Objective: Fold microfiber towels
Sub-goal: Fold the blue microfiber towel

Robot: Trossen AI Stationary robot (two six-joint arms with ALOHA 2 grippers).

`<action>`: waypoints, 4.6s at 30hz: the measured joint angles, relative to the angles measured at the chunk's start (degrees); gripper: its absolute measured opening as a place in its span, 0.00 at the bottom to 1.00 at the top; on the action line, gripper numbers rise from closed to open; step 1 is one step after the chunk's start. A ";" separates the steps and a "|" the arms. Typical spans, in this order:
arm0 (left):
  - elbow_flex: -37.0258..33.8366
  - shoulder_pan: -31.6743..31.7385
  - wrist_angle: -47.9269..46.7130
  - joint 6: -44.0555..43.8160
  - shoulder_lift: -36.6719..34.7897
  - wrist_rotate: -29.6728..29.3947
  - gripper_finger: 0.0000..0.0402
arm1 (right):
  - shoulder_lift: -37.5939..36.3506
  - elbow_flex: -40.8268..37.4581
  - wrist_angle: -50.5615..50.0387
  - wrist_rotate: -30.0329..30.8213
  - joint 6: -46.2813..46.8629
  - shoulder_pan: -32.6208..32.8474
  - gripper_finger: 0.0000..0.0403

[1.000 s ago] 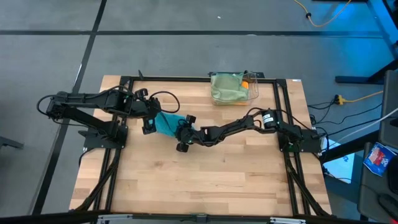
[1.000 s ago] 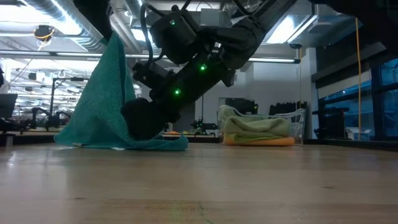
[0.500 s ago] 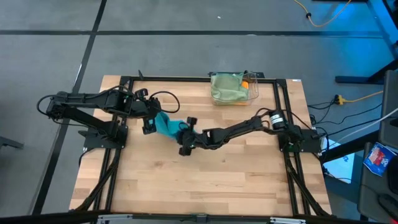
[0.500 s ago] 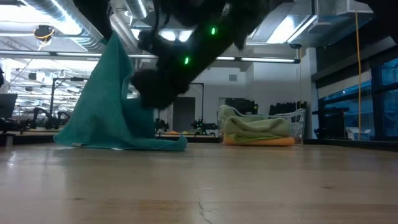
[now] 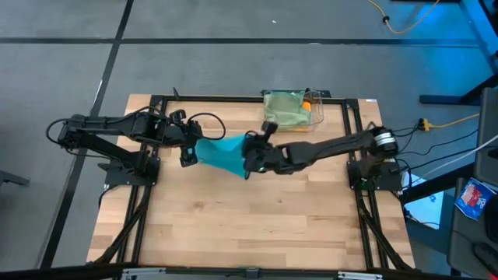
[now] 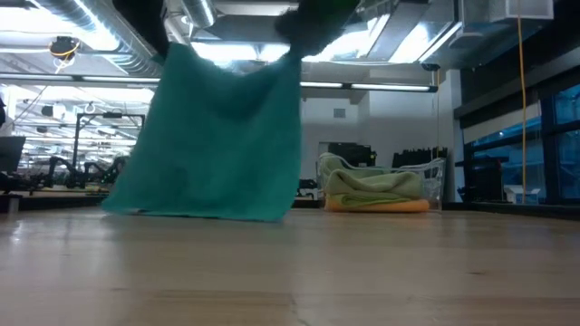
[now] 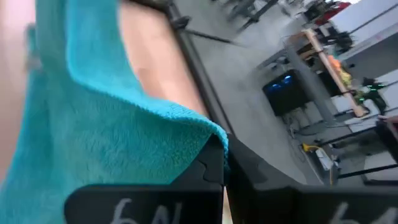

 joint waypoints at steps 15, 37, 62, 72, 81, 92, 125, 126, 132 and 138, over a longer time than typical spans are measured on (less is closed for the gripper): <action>6.58 0.15 3.79 9.24 0.00 -5.43 0.00 | -16.82 -0.01 -8.03 0.13 -1.90 -1.35 0.00; 4.20 5.93 1.90 10.05 0.04 -1.73 0.00 | -11.08 -0.09 -4.61 -13.14 -2.36 -6.99 0.00; -24.44 -24.00 24.56 -30.45 0.00 13.18 0.00 | 7.32 -0.05 -13.39 -32.67 24.93 9.51 0.00; -29.69 -31.24 29.76 -44.69 0.02 17.90 0.00 | 10.56 -0.07 -12.29 -33.09 32.85 10.71 0.00; -31.15 -28.62 30.29 -40.56 0.01 15.80 0.00 | 10.54 -0.07 -4.00 -34.19 23.96 8.41 0.00; -31.15 -21.69 22.41 -35.46 -0.13 13.27 0.00 | 10.54 -0.07 -6.59 -33.99 23.58 1.95 0.00; -31.15 -3.24 17.95 -17.39 5.65 6.64 0.00 | 11.77 -0.59 -10.09 -28.43 23.94 -4.26 0.00; -31.15 -2.95 18.03 -17.37 6.11 6.64 0.00 | 11.77 -0.62 -9.93 -28.45 23.96 -4.34 0.01; -31.15 -1.02 17.69 -17.33 6.67 6.64 0.05 | 11.77 -0.62 -9.65 -28.02 23.69 -4.99 0.13; -31.15 0.42 17.12 -15.98 6.67 6.51 0.15 | 11.77 -0.64 -9.84 -28.02 23.89 -5.14 0.27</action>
